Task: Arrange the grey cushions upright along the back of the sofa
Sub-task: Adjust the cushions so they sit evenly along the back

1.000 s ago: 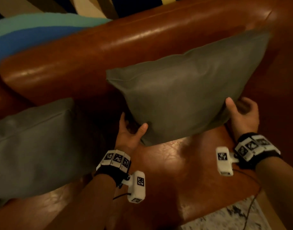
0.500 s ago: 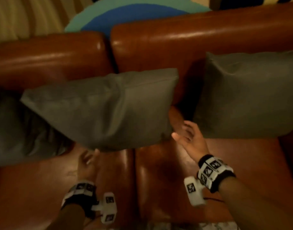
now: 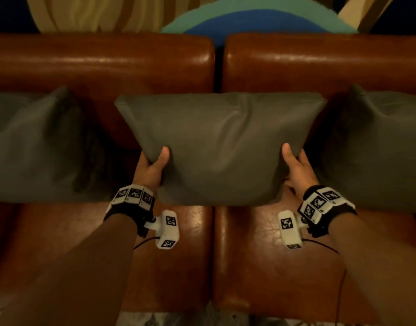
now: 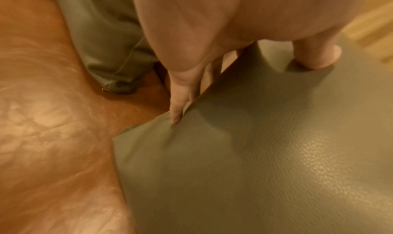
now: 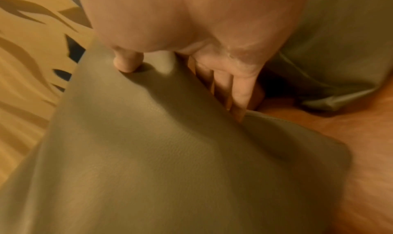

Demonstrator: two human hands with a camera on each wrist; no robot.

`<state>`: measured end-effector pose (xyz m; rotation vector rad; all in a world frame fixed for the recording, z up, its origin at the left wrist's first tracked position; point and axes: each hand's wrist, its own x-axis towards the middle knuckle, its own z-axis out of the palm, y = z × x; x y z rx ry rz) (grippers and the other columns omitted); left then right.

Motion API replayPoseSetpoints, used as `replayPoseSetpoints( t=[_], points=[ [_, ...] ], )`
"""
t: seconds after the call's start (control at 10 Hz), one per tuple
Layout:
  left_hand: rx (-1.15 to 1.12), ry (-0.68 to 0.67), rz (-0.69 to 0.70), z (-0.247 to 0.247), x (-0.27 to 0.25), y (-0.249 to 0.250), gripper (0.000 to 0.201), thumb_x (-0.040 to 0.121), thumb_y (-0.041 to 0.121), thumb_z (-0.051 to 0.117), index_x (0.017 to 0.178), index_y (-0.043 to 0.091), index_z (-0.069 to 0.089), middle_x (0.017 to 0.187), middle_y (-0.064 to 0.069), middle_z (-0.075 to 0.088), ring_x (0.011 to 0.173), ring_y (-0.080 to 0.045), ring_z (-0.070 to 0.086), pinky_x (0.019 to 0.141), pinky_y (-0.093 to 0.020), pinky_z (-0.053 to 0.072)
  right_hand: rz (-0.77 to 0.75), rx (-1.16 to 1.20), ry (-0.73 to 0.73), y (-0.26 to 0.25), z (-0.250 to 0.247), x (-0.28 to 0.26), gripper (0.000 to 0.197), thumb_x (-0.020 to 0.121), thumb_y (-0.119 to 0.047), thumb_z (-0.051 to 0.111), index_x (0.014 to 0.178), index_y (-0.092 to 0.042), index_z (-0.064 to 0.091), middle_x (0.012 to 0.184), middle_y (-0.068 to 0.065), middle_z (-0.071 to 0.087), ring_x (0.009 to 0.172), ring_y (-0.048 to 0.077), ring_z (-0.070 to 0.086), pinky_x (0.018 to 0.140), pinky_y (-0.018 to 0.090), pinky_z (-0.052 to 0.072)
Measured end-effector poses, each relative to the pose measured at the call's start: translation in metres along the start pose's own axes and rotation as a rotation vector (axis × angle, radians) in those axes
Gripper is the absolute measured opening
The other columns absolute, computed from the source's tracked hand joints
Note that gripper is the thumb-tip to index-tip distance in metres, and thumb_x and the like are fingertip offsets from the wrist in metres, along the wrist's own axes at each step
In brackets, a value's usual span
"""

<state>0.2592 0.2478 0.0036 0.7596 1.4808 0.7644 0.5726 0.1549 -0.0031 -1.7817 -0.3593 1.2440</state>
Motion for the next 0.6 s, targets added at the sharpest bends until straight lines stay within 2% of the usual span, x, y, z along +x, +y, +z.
replayPoseSetpoints(
  t=[0.1,0.2,0.3,0.4,0.5,0.6],
  points=[
    [-0.025,-0.028,0.022,-0.001,0.003,-0.005,0.1,0.046,0.075,0.083,0.136,0.044,0.052,0.142,0.006,0.061,0.129,-0.025,0.058,0.11,-0.053,0.046,0.002,0.009,-0.005,0.002,0.001,-0.001,0.057,0.072,-0.073,0.063,0.126,-0.062,0.046,0.134,-0.012,0.058,0.124,0.02,0.056,0.103,0.046,0.045],
    [-0.029,-0.021,0.029,0.0,-0.001,-0.002,0.093,0.053,0.069,0.083,0.136,0.04,0.054,0.141,0.004,0.062,0.128,-0.025,0.059,0.11,-0.053,0.046,-0.012,0.042,-0.017,0.004,0.003,0.002,0.085,0.053,-0.081,0.071,0.13,-0.056,0.048,0.14,-0.01,0.057,0.125,0.02,0.056,0.108,0.052,0.042],
    [0.022,-0.009,0.058,0.0,-0.006,-0.003,0.086,0.063,0.061,0.074,0.142,0.034,0.05,0.144,0.002,0.058,0.13,-0.025,0.056,0.111,-0.053,0.046,-0.034,0.046,-0.017,0.007,0.003,0.002,0.098,0.049,-0.082,0.071,0.137,-0.052,0.043,0.142,-0.01,0.055,0.126,0.02,0.055,0.109,0.051,0.042],
    [0.082,-0.002,0.114,0.0,-0.009,-0.011,0.075,0.08,0.053,0.069,0.147,0.031,0.044,0.15,0.0,0.052,0.136,-0.024,0.051,0.114,-0.05,0.042,-0.028,0.01,-0.021,0.013,0.001,0.0,0.096,0.051,-0.085,0.067,0.137,-0.053,0.042,0.143,-0.01,0.054,0.127,0.021,0.054,0.11,0.051,0.042],
    [0.21,0.006,0.16,-0.004,-0.008,-0.012,0.067,0.094,0.036,0.061,0.154,0.028,0.032,0.158,-0.001,0.042,0.141,-0.02,0.043,0.114,-0.037,0.038,-0.02,-0.055,0.022,0.012,-0.001,-0.005,0.088,0.061,-0.08,0.063,0.14,-0.05,0.038,0.143,-0.007,0.052,0.126,0.023,0.055,0.107,0.05,0.045],
    [0.435,0.114,0.128,-0.027,-0.019,-0.023,0.077,0.09,0.039,0.067,0.155,0.024,0.028,0.16,-0.008,0.038,0.144,-0.025,0.04,0.118,-0.043,0.036,-0.03,-0.107,0.126,0.022,-0.013,-0.024,0.064,0.083,-0.058,0.063,0.141,-0.038,0.043,0.143,0.003,0.053,0.124,0.026,0.057,0.101,0.042,0.048]
  ],
)
